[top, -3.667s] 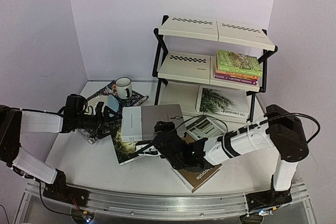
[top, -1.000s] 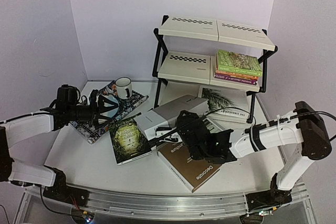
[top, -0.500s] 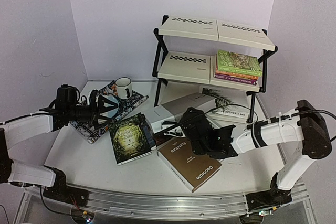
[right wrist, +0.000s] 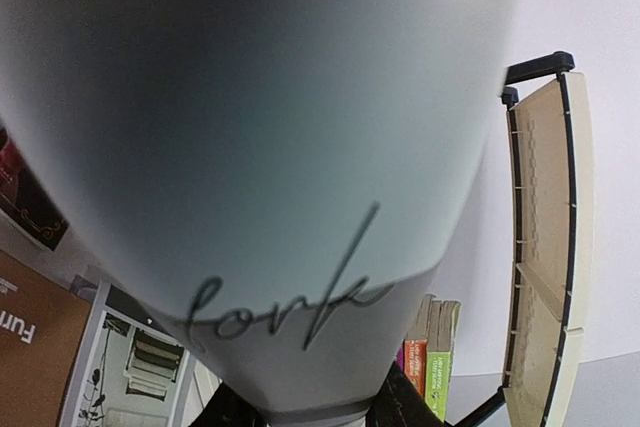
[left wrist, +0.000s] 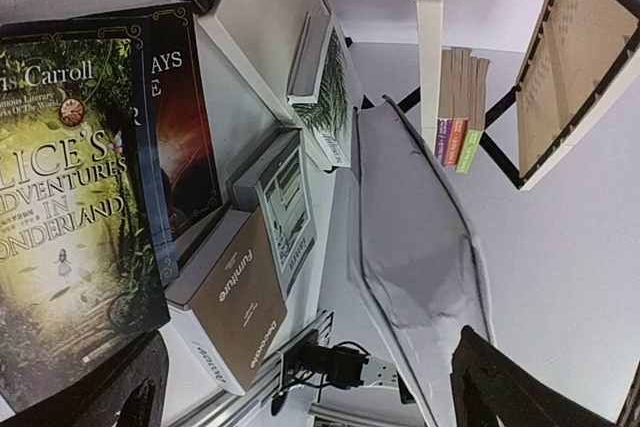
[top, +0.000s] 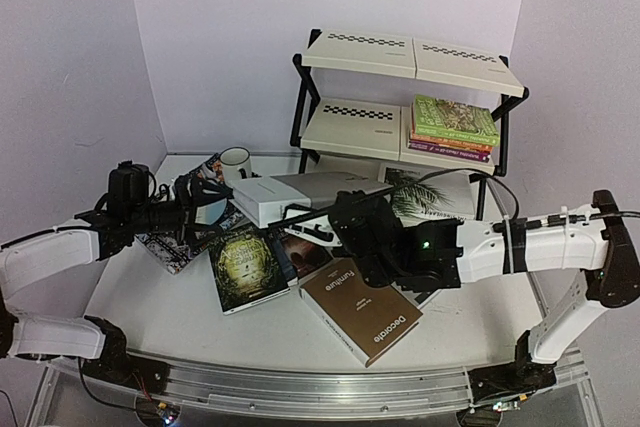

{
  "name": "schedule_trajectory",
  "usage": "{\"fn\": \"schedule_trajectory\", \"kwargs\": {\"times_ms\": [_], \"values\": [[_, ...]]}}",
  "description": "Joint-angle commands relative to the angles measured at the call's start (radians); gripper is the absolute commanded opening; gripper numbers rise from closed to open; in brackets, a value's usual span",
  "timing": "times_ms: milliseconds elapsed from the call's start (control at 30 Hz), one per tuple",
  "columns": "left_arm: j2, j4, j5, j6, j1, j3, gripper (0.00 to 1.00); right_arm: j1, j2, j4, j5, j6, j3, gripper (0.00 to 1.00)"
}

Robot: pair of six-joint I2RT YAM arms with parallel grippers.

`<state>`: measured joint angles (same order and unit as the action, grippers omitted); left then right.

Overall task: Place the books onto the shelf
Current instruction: Pick up the book from the book pile, then pass from the right arm to the left

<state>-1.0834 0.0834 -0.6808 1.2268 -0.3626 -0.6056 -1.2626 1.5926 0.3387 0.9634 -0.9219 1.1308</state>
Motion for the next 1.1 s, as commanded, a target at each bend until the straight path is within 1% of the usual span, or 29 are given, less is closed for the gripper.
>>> {"fn": "schedule_trajectory", "kwargs": {"times_ms": [0, 167, 367, 433, 600, 767, 967, 1067], "values": [[0.027, 0.066, 0.091, 0.177, -0.043, -0.042, 1.0, -0.011, -0.039, -0.077, -0.025, 0.128, 0.075, 0.29], [0.069, 0.071, 0.159, 0.231, -0.068, -0.06, 1.0, -0.026, -0.026, -0.083, -0.026, 0.126, 0.089, 0.29], [0.191, 0.075, 0.273, 0.332, -0.071, -0.035, 1.0, -0.029, 0.002, -0.083, -0.015, 0.127, 0.097, 0.29], [0.214, 0.075, 0.29, 0.37, -0.072, -0.021, 1.0, -0.03, 0.01, -0.084, -0.015, 0.133, 0.1, 0.28], [0.184, 0.075, 0.267, 0.399, -0.086, -0.035, 1.0, -0.032, 0.029, -0.084, -0.02, 0.151, 0.116, 0.28], [0.151, 0.074, 0.271, 0.434, -0.115, -0.042, 1.0, -0.034, 0.05, -0.083, -0.025, 0.157, 0.137, 0.28], [0.155, 0.067, 0.292, 0.46, -0.121, -0.021, 1.0, -0.038, 0.08, -0.083, -0.003, 0.147, 0.153, 0.28], [0.139, 0.067, 0.289, 0.465, -0.121, -0.015, 0.99, -0.046, 0.079, -0.083, -0.019, 0.148, 0.155, 0.28]]}}
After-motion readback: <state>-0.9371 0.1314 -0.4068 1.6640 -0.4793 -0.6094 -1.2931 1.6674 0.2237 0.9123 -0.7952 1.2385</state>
